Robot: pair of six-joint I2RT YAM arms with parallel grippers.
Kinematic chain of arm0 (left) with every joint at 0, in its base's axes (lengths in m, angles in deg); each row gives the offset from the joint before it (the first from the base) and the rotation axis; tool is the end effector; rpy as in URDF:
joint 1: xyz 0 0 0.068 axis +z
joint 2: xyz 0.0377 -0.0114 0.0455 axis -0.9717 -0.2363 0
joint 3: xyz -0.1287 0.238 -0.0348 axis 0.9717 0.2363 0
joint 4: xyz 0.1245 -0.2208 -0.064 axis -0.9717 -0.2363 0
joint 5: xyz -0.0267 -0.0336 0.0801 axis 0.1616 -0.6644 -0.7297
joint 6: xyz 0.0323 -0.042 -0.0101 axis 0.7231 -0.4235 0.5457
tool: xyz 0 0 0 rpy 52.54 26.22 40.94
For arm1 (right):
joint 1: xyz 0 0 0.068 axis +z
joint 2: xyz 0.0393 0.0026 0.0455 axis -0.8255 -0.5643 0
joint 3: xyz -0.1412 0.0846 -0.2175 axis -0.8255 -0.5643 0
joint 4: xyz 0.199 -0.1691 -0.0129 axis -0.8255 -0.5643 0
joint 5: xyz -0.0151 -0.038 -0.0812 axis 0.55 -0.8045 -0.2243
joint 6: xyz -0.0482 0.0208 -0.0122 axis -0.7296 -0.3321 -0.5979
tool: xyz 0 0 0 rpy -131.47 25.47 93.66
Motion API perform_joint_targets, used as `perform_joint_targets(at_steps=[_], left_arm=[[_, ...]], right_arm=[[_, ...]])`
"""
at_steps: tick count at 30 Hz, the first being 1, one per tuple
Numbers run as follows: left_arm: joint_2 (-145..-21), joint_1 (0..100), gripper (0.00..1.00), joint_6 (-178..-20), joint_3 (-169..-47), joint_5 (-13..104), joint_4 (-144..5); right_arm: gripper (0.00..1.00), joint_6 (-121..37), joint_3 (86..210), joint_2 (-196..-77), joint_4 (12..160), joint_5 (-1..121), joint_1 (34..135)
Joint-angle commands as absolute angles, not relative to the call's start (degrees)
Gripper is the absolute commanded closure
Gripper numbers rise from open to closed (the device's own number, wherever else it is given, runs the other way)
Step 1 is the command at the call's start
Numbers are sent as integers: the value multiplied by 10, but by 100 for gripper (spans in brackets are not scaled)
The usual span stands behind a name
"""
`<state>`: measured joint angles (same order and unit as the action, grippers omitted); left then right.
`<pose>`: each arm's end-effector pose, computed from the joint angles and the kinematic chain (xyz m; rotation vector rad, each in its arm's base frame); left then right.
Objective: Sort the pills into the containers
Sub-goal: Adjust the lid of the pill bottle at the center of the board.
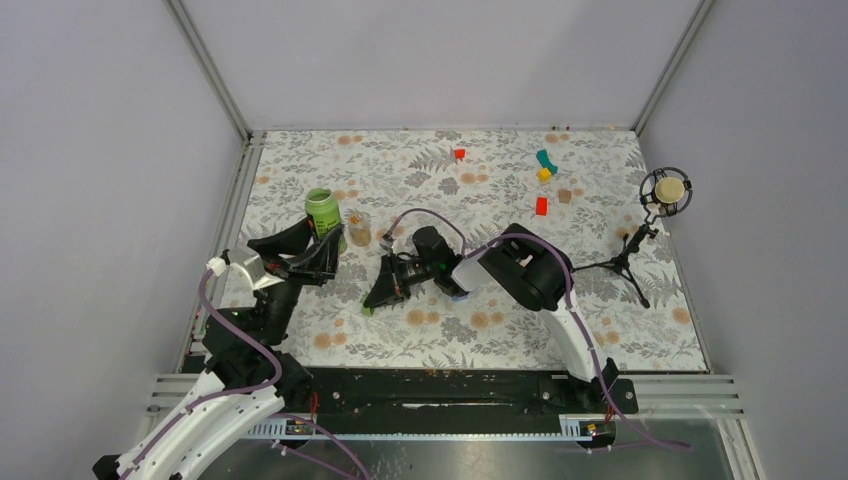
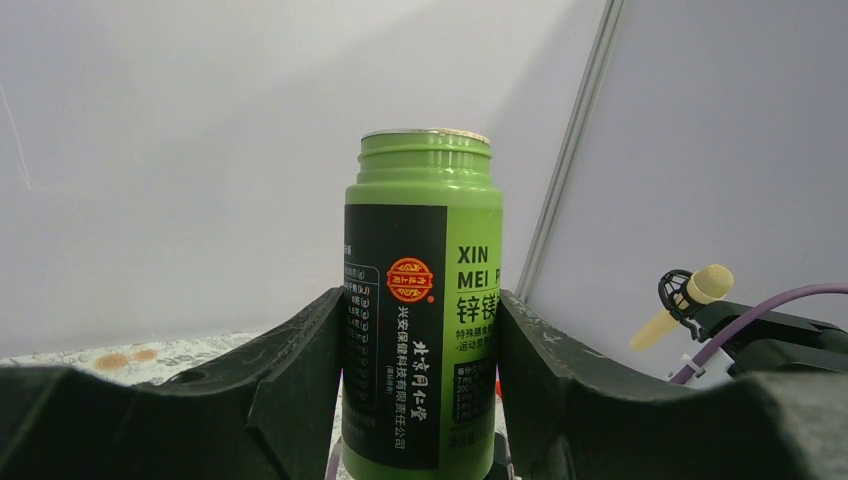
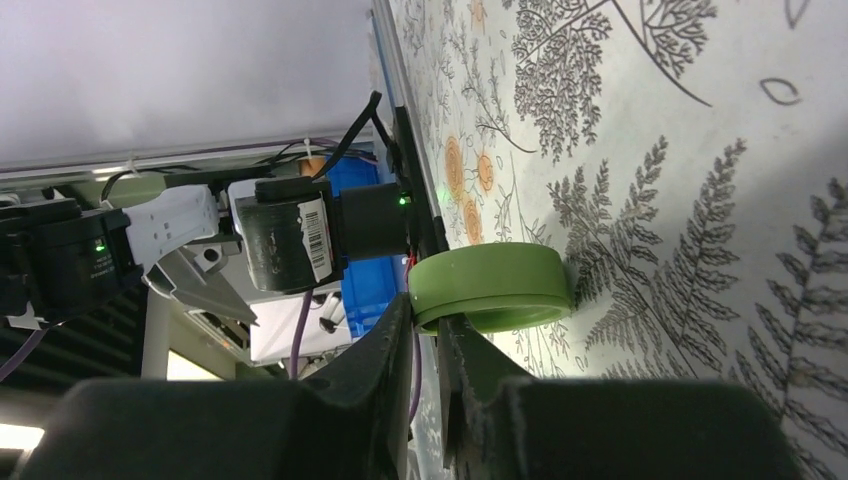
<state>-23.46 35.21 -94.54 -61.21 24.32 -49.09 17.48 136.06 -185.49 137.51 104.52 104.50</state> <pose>0.0735 -0.0537 0.3418 0.1058 1.0462 -0.6488 0.2657 0.3470 0.0914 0.4985 -2.3349 -2.0381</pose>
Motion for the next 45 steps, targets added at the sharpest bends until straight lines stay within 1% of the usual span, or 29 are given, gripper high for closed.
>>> perform_joint_targets(at_steps=[1,7,11,15,20,25,32,36,40,42,45], left_arm=[[-240,355,100,-940,-643,240,-462],[-240,355,100,-939,-643,240,-463],[-241,355,100,-939,-644,241,-464],[-240,355,100,-940,-645,241,-465],[-238,355,100,-941,-644,241,-467],[-233,355,100,-941,-644,240,-470],[-228,355,100,-940,-643,239,-472],[-226,355,100,-939,-643,238,-472],[-221,355,100,-937,-644,236,-473],[-219,355,100,-935,-644,236,-473],[-217,355,100,-934,-645,235,-473]], right_arm=[[92,193,1395,-1867,1419,1088,1041],[87,185,1391,-1877,1416,1089,1041],[81,175,1385,-1877,1405,1081,1042],[72,159,1380,-1866,1383,1069,1041],[71,146,1383,-1855,1348,1055,1039],[65,131,1384,-1836,1317,1039,1040],[50,55,1384,-1778,1177,981,1040],[43,13,1387,-1748,1108,955,1040],[32,1,1380,-1721,1075,925,1041],[27,-14,1384,-1704,1033,890,1045],[23,-52,1400,-1676,948,805,1063]])
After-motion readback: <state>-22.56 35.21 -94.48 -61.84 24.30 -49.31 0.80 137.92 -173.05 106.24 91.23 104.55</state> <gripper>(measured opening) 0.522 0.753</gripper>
